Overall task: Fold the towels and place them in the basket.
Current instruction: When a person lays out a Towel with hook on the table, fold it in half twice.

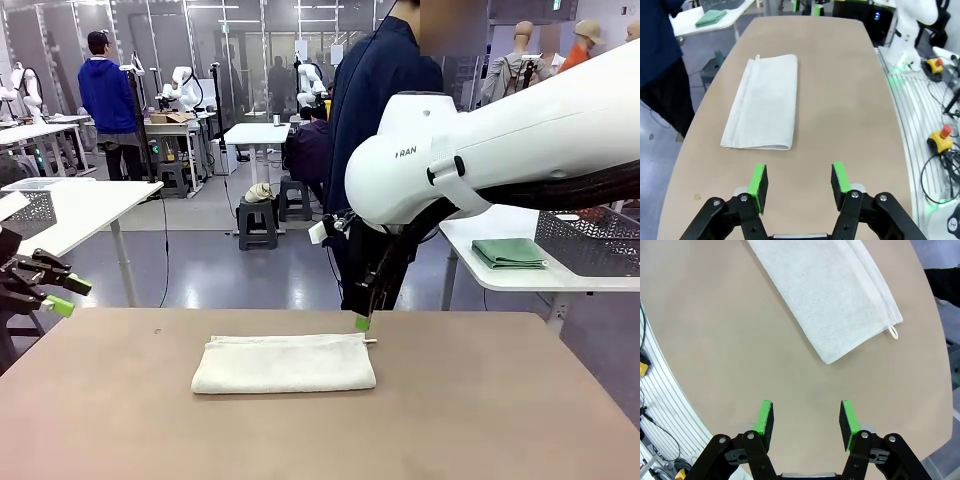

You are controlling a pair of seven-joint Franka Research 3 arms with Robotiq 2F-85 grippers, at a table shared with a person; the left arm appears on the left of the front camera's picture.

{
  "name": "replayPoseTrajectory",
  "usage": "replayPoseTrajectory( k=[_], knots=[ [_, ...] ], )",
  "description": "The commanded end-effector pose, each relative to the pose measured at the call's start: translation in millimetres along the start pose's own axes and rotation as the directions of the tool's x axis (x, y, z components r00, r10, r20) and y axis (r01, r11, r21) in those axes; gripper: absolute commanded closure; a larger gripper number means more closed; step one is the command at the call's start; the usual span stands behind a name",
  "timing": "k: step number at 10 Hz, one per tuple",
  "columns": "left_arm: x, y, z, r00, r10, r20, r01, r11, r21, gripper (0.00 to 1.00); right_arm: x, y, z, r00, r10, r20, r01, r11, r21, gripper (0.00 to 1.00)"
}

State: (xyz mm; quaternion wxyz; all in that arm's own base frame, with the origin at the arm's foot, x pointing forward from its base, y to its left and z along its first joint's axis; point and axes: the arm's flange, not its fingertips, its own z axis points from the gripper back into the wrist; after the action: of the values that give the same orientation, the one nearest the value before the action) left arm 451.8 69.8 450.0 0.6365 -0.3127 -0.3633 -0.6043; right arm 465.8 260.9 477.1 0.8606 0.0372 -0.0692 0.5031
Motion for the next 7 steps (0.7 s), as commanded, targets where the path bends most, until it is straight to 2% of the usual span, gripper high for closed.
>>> replayPoseTrajectory(
  k=[1, 3, 4, 5, 6, 7],
  knots=[
    [0.5, 13.2, 5.7, 0.999, -0.033, 0.035, 0.034, 0.999, -0.029, 0.34, 0.2, -3.1, -0.9, 1.0, 0.021, 0.002, -0.021, 1.0, -0.009, 0.33],
    [-0.8, 4.7, -0.1, 1.0, -0.013, 0.006, 0.013, 1.0, -0.016, 0.34, 0.0, -0.1, 0.0, 1.0, 0.0, 0.0, 0.0, 1.0, 0.0, 0.33],
    [-0.8, 4.7, -0.1, 1.0, -0.013, 0.006, 0.013, 1.0, -0.016, 0.34, -1.0, 0.6, 1.9, 0.999, -0.021, 0.028, 0.021, 1.0, -0.009, 0.33],
    [-0.8, 4.7, -0.1, 1.0, -0.013, 0.006, 0.013, 1.0, -0.016, 0.34, -2.1, 0.2, 4.3, 0.995, -0.09, 0.041, 0.09, 0.996, -0.013, 0.33],
    [-0.8, 4.7, -0.1, 1.0, -0.013, 0.006, 0.013, 1.0, -0.016, 0.34, -2.3, -0.3, 6.6, 0.97, -0.24, 0.032, 0.24, 0.971, 0.0, 0.33],
    [-0.8, 4.7, -0.1, 1.0, -0.013, 0.006, 0.013, 1.0, -0.016, 0.34, -1.5, 5.0, 7.6, 0.896, -0.443, -0.001, 0.442, 0.895, -0.063, 0.33]
  ],
)
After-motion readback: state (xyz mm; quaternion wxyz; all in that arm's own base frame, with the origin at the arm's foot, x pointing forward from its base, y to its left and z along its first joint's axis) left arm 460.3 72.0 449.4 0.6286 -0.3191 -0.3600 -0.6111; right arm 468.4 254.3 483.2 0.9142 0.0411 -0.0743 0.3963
